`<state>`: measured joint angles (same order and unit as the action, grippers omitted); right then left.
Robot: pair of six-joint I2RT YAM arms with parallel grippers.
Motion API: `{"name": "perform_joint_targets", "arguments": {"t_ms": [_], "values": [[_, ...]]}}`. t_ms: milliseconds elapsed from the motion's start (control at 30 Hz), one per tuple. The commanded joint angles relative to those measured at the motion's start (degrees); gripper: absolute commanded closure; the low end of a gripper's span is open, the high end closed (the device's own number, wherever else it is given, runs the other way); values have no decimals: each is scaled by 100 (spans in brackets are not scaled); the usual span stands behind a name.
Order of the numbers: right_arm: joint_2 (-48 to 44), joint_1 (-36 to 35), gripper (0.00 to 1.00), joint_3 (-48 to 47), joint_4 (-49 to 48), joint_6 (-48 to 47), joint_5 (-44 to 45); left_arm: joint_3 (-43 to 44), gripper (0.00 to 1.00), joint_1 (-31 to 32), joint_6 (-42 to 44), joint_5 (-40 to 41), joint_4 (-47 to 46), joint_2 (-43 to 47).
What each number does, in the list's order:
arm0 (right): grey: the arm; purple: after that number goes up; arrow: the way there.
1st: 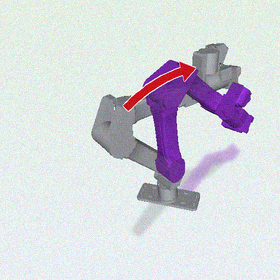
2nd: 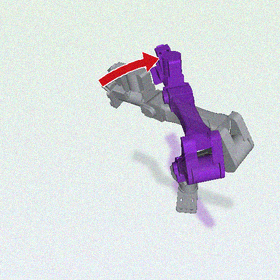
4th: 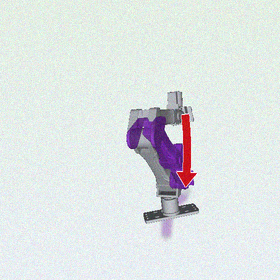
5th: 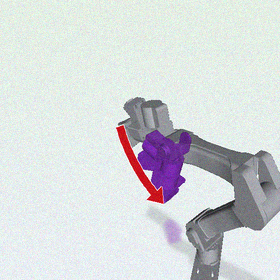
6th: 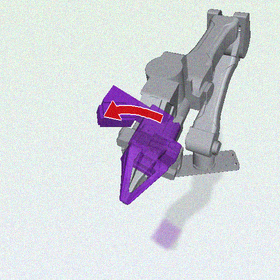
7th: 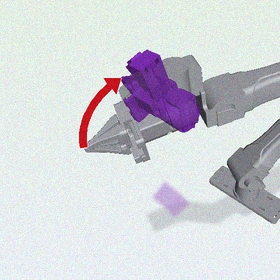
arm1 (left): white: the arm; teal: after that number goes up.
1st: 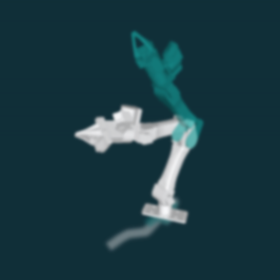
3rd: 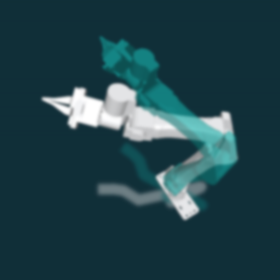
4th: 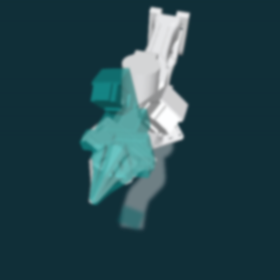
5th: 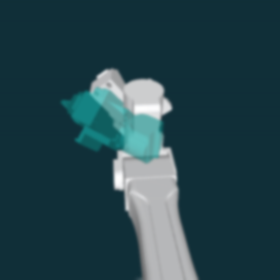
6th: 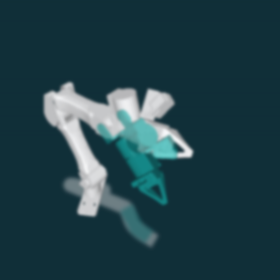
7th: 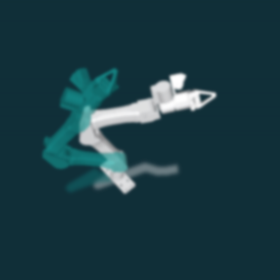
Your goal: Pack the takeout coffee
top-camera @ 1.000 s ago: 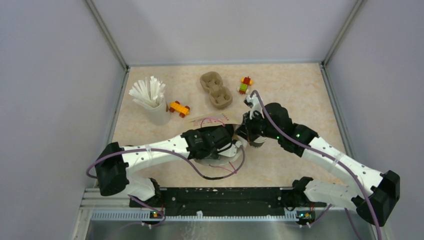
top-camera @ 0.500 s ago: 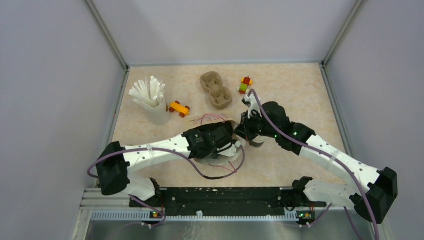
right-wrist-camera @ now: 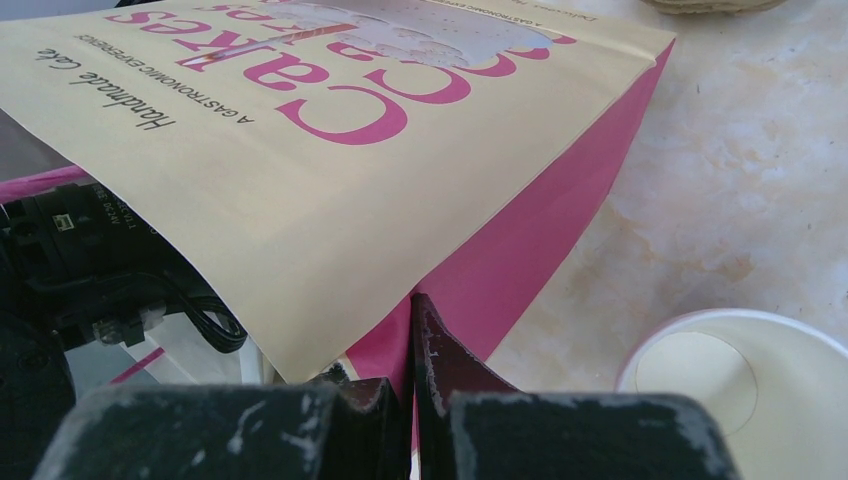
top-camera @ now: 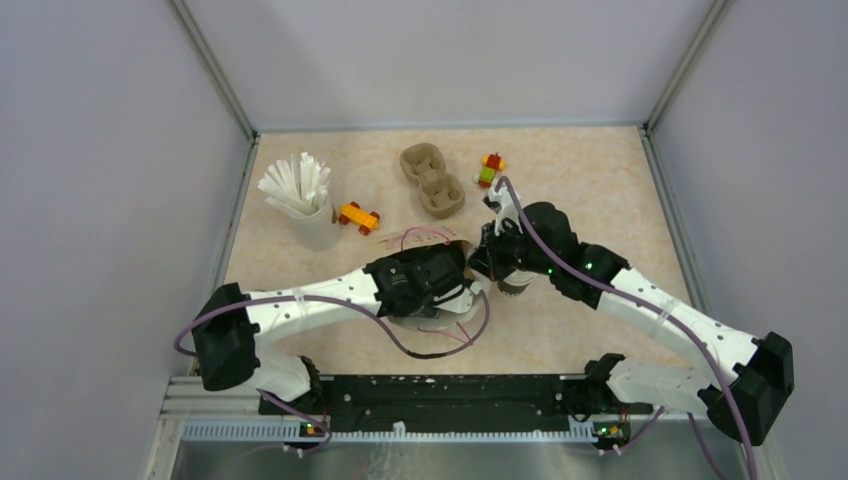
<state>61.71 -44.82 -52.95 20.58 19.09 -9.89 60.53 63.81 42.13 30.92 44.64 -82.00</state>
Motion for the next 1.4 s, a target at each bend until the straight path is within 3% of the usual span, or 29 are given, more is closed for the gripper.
{"name": "perform_joint_targets", "arguments": {"t_ms": [0, 367, 400, 467, 533, 600, 667, 733, 833, 1233, 1367], "values": [[51, 35, 100, -264, -192, 86, -57, 171, 34, 13, 96, -77, -17, 154], [78, 34, 100, -275, -186, 77, -48, 252, 33, 9, 134, -58, -1, 162], [78, 36, 100, -273, -180, 77, -48, 268, 39, 9, 138, -54, -6, 158], [76, 35, 100, -282, -175, 72, -48, 314, 61, 9, 135, -75, 28, 145], [69, 35, 100, -277, -164, 61, -48, 345, 63, 9, 130, -37, 56, 127], [71, 30, 100, -284, -145, 57, -41, 384, 74, 9, 143, -17, 66, 115], [69, 34, 100, -280, -137, 53, -27, 439, 79, 14, 131, -3, 80, 115], [52, 34, 100, -281, -102, 44, -7, 482, 73, 9, 72, 79, 87, 137], [45, 35, 100, -340, -35, 27, 62, 471, 50, 9, 48, 173, 98, 202], [82, 35, 100, -428, 18, 62, 110, 793, 32, 155, -307, -37, 344, 132], [56, 35, 100, -443, 28, 71, 110, 748, 31, 178, -361, -72, 407, 144]]}}
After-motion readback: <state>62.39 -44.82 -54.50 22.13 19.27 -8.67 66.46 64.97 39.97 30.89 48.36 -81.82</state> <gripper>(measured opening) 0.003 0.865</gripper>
